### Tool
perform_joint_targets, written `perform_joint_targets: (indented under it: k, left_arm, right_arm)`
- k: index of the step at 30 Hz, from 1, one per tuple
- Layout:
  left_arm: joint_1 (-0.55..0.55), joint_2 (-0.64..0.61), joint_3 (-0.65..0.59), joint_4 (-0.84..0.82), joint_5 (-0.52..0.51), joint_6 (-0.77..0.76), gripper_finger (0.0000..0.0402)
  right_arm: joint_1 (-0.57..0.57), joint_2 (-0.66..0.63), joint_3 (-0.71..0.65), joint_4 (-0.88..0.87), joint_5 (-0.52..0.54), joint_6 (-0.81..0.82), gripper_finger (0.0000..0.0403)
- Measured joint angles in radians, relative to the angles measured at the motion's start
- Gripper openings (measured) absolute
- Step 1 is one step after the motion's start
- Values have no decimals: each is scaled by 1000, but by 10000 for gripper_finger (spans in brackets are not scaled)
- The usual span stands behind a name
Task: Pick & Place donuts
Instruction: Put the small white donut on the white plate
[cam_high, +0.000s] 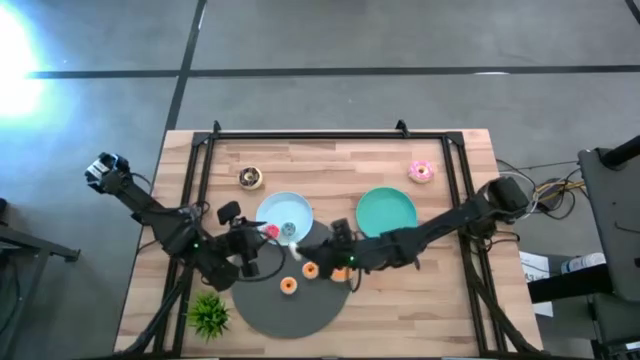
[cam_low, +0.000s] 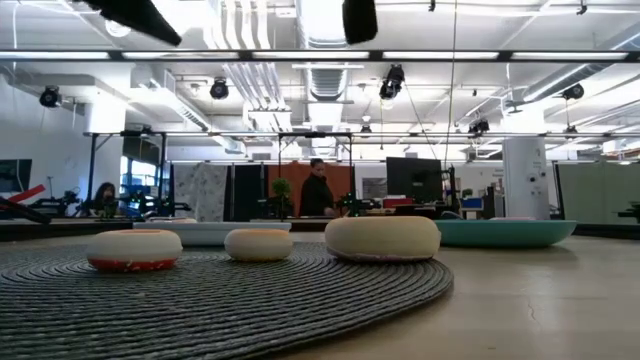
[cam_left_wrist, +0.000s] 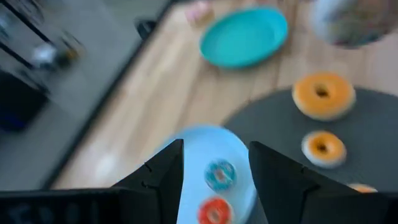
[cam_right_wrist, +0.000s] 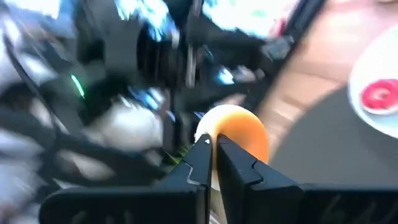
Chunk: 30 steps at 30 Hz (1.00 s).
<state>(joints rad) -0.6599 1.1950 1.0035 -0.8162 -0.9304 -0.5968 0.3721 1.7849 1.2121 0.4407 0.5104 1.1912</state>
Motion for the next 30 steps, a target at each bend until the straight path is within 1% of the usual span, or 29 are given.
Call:
perform_joint_targets:
  k: [2,4,9,11,14,18,23,27,30]
  left_arm:
    - [-12,1,-3,40,-72,29,155]
    - [-13,1,-15,75,-118,74,155]
    - [-3,9,-77,270,-234,248,155]
    - [-2,14,-106,336,-269,304,155]
    - [-1,26,-144,443,-277,353,155]
    - [-1,51,-169,519,-277,393,155]
    - [11,72,-174,565,-292,396,155]
    - [30,79,-174,577,-298,395,155]
    - [47,80,-174,581,-341,394,155]
  right_arm:
    - [0,1,-43,146,53,52,11]
    - [0,9,-71,220,106,130,11]
    - [-16,63,-85,304,176,359,11]
    - [-24,85,-70,304,220,429,11]
    - [-36,116,-40,310,276,487,11]
    - [-46,146,-8,308,345,527,11]
    - [-58,177,32,296,387,587,11]
    - [-67,200,69,291,405,594,11]
    - [-68,227,106,293,410,613,11]
